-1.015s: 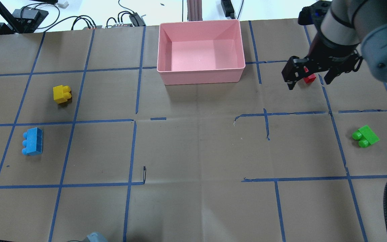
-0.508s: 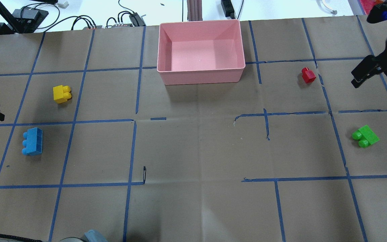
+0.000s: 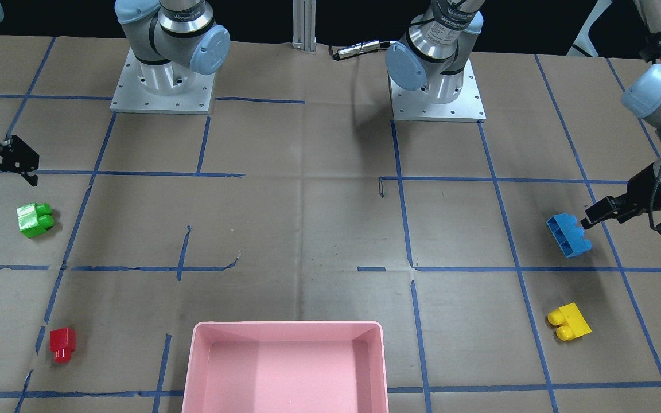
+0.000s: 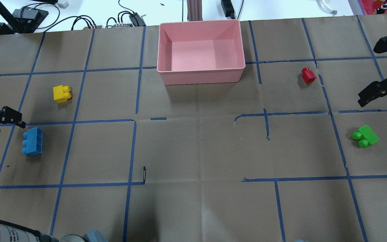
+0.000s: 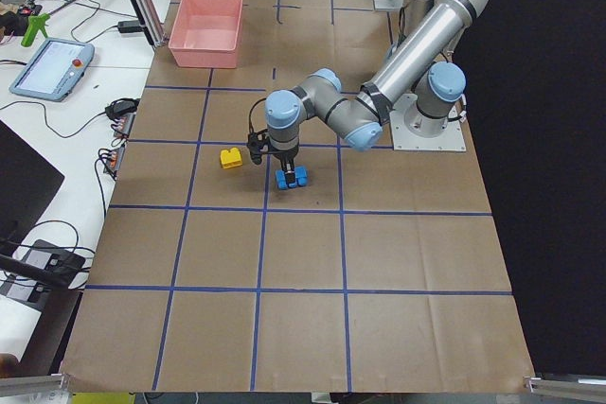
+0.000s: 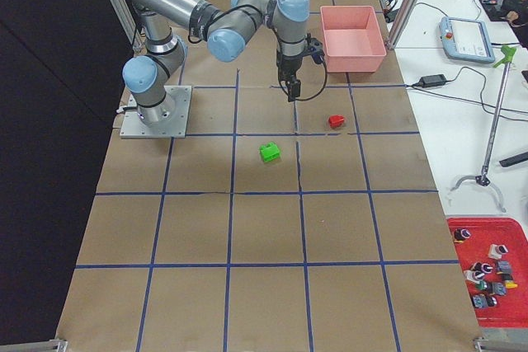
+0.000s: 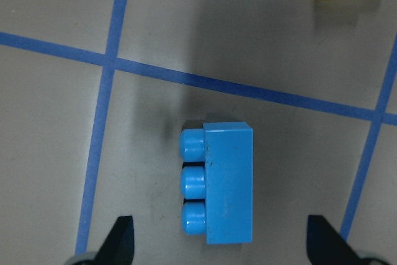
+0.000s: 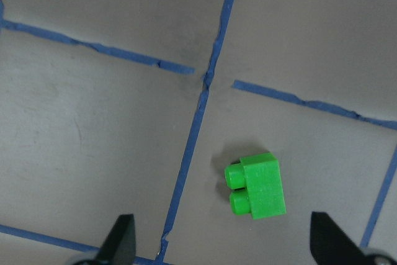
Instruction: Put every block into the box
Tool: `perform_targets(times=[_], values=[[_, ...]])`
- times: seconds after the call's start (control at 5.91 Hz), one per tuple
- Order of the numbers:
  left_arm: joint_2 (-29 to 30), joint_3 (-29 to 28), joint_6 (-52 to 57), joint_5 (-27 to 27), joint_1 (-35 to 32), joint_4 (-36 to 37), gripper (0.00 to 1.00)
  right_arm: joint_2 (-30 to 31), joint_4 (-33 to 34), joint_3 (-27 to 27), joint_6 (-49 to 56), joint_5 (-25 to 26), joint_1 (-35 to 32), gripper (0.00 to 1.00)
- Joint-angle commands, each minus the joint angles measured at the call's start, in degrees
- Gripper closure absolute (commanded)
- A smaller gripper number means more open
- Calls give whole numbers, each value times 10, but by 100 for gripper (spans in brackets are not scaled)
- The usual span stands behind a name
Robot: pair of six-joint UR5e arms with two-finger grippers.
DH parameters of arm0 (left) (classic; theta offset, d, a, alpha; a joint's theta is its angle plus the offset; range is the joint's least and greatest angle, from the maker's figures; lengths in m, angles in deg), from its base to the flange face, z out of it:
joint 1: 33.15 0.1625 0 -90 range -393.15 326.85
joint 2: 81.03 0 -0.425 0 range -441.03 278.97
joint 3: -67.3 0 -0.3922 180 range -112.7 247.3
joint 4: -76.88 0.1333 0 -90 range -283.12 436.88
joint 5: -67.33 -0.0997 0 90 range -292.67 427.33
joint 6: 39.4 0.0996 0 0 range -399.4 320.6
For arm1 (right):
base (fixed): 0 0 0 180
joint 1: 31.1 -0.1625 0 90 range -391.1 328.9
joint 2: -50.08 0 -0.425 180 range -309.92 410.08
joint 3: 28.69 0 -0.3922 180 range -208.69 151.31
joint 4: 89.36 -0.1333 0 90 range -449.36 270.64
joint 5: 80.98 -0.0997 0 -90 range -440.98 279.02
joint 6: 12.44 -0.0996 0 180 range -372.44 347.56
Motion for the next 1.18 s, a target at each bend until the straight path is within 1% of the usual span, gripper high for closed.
perform_targets(times=[0.0,0.17,0.34,0.51,0.85,1.02], values=[[44,2,-1,20,-1,47,3,-74,109,44,40,2,27,0],[52,13,-1,21,-2,60,3,-97,136,58,68,1,43,0],[57,39,-1,22,-2,96,3,-107,164,74,75,0,60,0],[65,54,2,21,-2,122,3,-119,192,86,91,0,60,0],[65,56,6,15,-2,123,3,-126,197,90,99,-1,61,0],[62,57,6,15,-2,123,8,-138,197,90,100,0,61,0]])
